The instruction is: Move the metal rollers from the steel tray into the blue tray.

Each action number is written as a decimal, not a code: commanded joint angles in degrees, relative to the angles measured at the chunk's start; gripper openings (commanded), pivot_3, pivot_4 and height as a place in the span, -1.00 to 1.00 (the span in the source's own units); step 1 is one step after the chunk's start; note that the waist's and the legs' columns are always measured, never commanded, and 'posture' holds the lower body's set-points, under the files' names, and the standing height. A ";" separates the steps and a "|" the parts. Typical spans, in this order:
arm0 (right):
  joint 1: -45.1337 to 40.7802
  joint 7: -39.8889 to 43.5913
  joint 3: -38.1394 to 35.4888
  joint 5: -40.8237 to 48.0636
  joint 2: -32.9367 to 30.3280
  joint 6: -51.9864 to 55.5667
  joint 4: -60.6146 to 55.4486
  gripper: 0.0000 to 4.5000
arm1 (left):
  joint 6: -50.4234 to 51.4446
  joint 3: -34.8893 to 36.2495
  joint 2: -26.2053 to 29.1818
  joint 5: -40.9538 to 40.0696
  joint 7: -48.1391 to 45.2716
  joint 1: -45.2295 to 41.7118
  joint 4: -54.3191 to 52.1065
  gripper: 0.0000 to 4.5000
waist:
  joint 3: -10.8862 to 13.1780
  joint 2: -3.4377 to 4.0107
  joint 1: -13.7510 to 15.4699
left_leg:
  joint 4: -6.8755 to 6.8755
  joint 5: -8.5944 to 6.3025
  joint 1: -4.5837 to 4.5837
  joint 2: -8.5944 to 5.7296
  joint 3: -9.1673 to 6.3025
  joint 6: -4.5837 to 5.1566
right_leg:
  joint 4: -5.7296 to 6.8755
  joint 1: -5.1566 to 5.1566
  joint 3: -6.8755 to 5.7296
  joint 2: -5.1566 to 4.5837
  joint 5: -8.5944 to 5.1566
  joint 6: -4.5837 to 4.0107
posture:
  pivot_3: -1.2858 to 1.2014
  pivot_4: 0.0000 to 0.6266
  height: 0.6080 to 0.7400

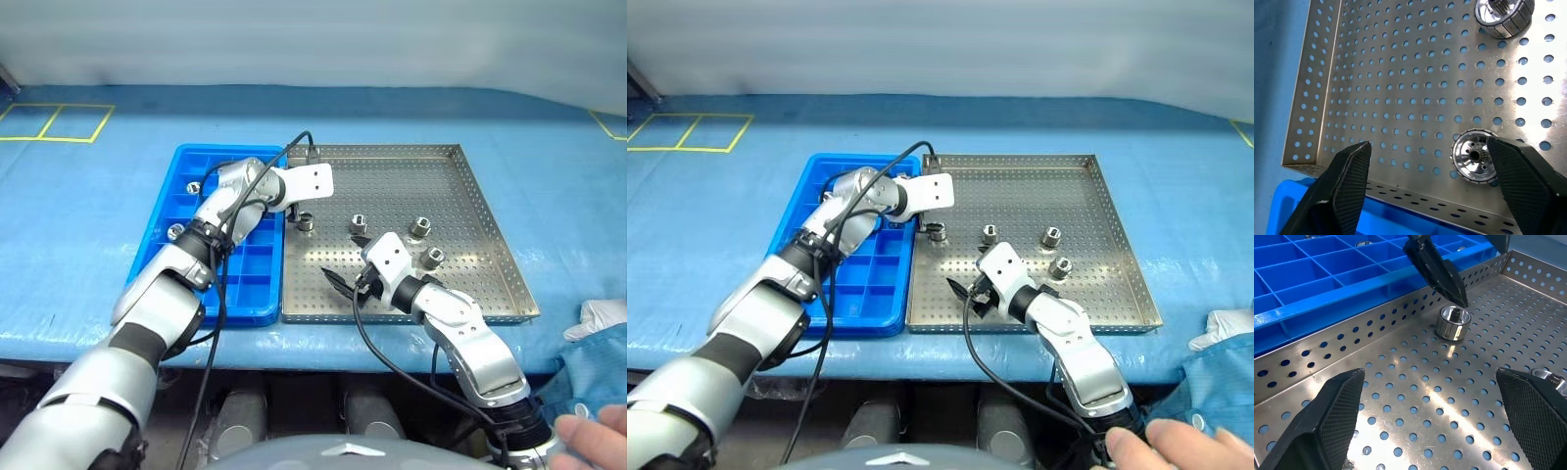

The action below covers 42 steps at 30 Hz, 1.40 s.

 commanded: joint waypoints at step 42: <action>0.24 -2.48 -0.75 -1.47 1.72 -3.05 -0.67 1.00 | -12.59 -1.26 -6.42 5.96 -9.87 -8.31 24.69 -0.62 | 0.01 -0.02 -2.02 | 0.06 0.00 0.02 0.00 0.00 0.01 | 0.15 -0.02 0.06 0.02 0.01 0.05 | -0.02 -0.52 1.00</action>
